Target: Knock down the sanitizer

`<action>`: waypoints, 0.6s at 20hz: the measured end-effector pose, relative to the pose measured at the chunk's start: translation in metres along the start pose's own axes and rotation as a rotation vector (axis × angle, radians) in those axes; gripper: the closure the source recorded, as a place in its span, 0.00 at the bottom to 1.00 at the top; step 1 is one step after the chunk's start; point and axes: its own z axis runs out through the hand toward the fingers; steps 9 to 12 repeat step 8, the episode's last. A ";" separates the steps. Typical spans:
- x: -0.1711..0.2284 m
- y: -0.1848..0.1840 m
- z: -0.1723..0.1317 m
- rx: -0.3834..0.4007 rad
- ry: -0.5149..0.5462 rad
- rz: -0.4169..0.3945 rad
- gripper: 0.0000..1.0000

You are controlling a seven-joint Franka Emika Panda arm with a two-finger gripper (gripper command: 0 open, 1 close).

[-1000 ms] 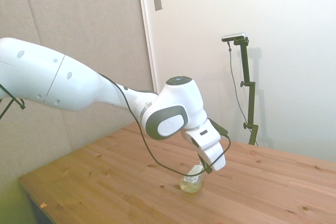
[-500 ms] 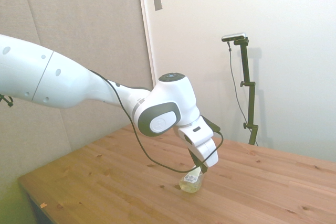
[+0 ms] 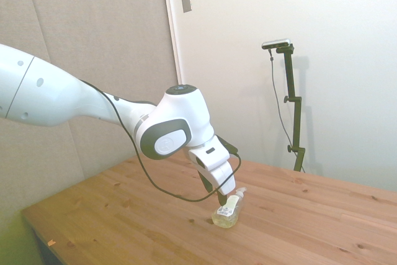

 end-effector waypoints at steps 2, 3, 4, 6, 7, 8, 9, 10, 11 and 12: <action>-0.009 0.002 0.000 -0.003 -0.007 -0.011 0.00; -0.013 0.003 0.000 -0.004 -0.011 -0.016 0.00; -0.018 0.004 0.000 -0.005 -0.014 -0.021 0.00; -0.028 0.005 -0.001 -0.005 -0.021 -0.034 0.00; -0.035 0.006 -0.002 -0.005 -0.025 -0.043 0.00; -0.041 0.006 -0.003 -0.005 -0.029 -0.051 0.00; -0.041 0.006 -0.003 -0.005 -0.029 -0.051 0.00; -0.041 0.006 -0.003 -0.005 -0.029 -0.051 0.00; -0.041 0.006 -0.003 -0.005 -0.029 -0.051 0.00; -0.041 0.006 -0.003 -0.005 -0.029 -0.051 0.00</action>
